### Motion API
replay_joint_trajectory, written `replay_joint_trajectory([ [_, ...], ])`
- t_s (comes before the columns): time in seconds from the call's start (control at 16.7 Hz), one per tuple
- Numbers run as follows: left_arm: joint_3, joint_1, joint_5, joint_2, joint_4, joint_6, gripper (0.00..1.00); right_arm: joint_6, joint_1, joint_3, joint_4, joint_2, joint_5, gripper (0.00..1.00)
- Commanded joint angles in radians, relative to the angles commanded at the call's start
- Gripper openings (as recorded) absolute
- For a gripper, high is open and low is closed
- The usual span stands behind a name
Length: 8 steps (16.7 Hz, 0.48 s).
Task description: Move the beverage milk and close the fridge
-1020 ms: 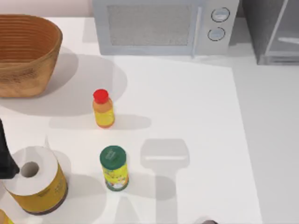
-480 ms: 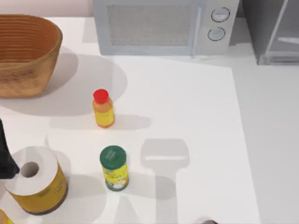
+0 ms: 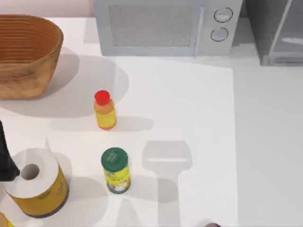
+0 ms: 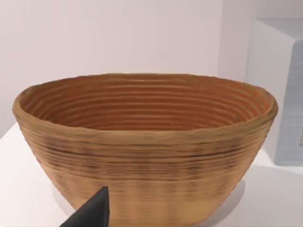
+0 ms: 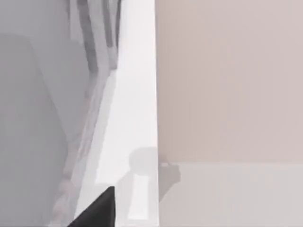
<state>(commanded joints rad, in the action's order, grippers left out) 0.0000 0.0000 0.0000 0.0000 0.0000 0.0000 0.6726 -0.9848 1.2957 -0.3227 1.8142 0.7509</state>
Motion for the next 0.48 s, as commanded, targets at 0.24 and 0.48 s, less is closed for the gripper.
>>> replay_joint_trajectory([
  [0.24, 0.0, 0.0, 0.0, 0.0, 0.0, 0.0, 1.0, -0.066, 0.059, -0.009, 0.049, 0.01, -0.023, 1.0],
  [0.48, 0.0, 0.0, 0.0, 0.0, 0.0, 0.0, 1.0, -0.064, 0.05, -0.009, 0.05, 0.005, -0.022, 1.0],
])
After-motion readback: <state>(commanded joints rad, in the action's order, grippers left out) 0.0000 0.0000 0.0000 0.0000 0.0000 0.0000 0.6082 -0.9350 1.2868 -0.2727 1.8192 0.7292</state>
